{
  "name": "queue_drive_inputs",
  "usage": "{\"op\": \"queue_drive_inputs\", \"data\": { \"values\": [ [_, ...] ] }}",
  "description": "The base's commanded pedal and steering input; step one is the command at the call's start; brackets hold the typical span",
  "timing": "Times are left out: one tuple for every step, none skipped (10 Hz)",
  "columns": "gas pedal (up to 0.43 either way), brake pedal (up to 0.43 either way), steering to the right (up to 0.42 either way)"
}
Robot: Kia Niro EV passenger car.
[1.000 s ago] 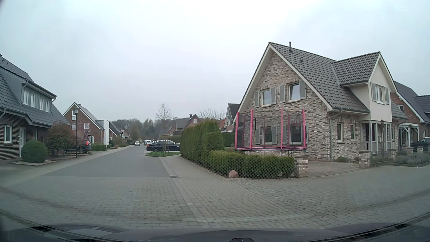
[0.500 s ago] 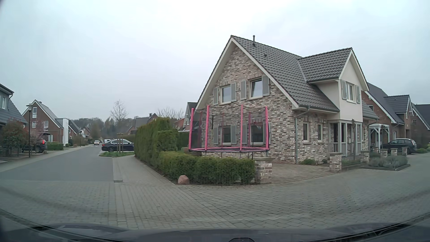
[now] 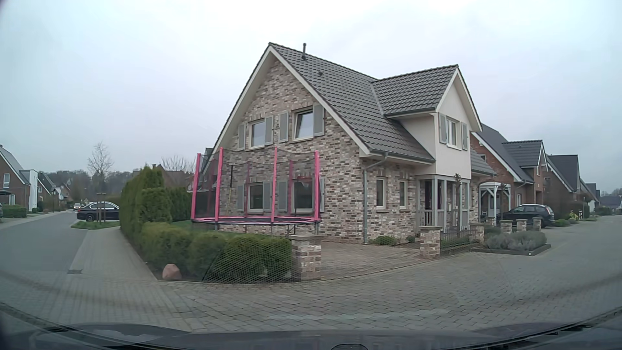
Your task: Follow the waypoints while adhering to traffic rules and regulations
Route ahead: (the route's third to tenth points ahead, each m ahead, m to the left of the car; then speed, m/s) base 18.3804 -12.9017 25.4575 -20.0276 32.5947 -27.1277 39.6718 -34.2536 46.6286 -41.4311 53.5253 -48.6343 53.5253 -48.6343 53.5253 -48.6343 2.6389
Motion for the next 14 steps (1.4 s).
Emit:
{"op": "queue_drive_inputs", "data": {
  "values": [
    [0.000, 0.000, 0.505],
    [0.000, 0.000, 0.505],
    [0.000, 0.000, 0.505],
    [0.000, 0.000, 0.505],
    [0.000, 0.000, 0.505],
    [0.000, 0.000, 0.505],
    [0.000, 0.000, 0.504],
    [0.000, 0.000, 0.504],
    [0.000, 0.000, 0.503],
    [0.000, 0.000, 0.501],
    [0.000, 0.000, 0.500],
    [0.000, 0.000, 0.500],
    [0.000, 0.000, 0.500],
    [0.000, 0.000, 0.500]
  ]
}}
